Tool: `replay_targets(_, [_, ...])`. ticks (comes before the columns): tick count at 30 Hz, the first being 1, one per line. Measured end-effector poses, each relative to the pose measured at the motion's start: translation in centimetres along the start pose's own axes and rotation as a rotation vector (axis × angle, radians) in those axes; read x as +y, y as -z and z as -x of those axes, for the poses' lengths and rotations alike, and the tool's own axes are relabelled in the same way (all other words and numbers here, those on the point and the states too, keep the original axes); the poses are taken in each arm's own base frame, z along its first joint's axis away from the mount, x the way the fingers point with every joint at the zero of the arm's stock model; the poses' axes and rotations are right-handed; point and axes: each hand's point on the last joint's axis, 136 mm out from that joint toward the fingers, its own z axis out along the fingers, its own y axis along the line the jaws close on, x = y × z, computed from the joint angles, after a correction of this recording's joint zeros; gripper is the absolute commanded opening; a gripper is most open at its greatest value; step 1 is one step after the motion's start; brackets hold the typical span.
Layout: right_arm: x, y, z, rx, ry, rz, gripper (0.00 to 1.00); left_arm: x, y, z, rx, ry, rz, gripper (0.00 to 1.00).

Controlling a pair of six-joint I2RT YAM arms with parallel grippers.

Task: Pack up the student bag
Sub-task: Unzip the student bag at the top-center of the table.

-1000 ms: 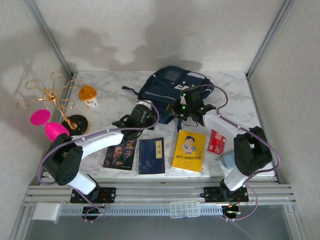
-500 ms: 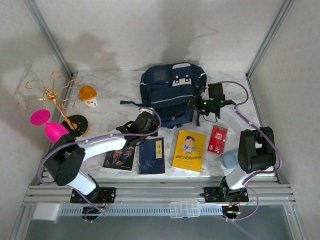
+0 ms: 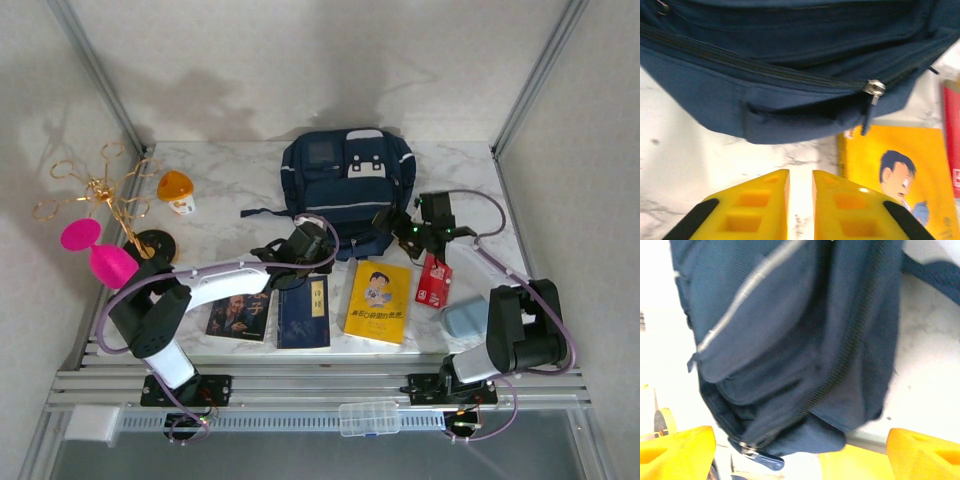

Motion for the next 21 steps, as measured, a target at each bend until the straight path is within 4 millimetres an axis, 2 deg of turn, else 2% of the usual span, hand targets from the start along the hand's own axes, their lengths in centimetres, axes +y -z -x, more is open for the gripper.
replay_targets(3, [-1.4,-1.0,-1.2,0.023,-0.094,-0.015,0.87,-1.5,-0.3,-0.9,0.016,0.013,-0.031,0.27])
replay_targets(9, [-0.2,-2.9,-1.2,0.02,-0.178,0.023,0.76,-3.2,-2.2,-1.5,0.038,0.042,-0.041,0.39])
replay_targets(18, [-0.1,-4.5,-0.1,0.0,-0.265,0.015,0.44,-4.5,-4.9,0.8,0.005,0.081,0.011,0.43])
replay_targets(21, [-0.1,-4.7,0.0,0.0,-0.278,0.016,0.4,-4.3,-5.5,0.8,0.008,0.09,0.033,0.43])
